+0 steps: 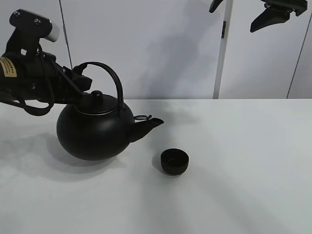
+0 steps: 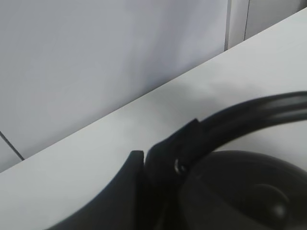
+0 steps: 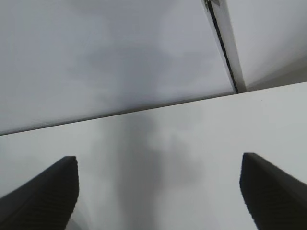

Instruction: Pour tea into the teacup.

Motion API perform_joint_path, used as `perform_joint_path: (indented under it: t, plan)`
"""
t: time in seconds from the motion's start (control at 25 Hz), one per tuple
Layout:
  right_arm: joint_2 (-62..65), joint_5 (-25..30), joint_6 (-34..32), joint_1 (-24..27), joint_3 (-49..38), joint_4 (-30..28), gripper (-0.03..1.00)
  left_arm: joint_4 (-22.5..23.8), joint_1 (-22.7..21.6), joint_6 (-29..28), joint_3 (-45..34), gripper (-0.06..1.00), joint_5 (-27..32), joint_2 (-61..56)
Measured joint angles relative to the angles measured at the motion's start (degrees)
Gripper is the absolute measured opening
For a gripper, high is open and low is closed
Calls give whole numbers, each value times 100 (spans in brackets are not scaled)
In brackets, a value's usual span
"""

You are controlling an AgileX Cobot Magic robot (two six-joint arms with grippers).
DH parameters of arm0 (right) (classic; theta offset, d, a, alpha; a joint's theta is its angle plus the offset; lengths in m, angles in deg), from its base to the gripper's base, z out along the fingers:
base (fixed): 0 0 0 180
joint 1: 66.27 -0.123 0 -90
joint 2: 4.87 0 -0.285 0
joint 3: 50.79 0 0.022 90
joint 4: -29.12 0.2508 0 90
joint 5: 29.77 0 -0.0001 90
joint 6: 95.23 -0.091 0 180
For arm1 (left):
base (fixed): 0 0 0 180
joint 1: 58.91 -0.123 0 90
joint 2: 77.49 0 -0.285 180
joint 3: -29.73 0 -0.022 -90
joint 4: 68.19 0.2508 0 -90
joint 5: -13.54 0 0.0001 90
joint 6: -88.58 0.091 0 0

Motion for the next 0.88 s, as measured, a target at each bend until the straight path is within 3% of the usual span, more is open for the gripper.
perform_joint_path:
  t: [0.32,0.88]
  plan:
    - [0,0,0,0,0,0,63,58,96,140,178,10,356,0]
    - [0,-7,0,0,0,0,63,-138,114,273,220,10,406,0]
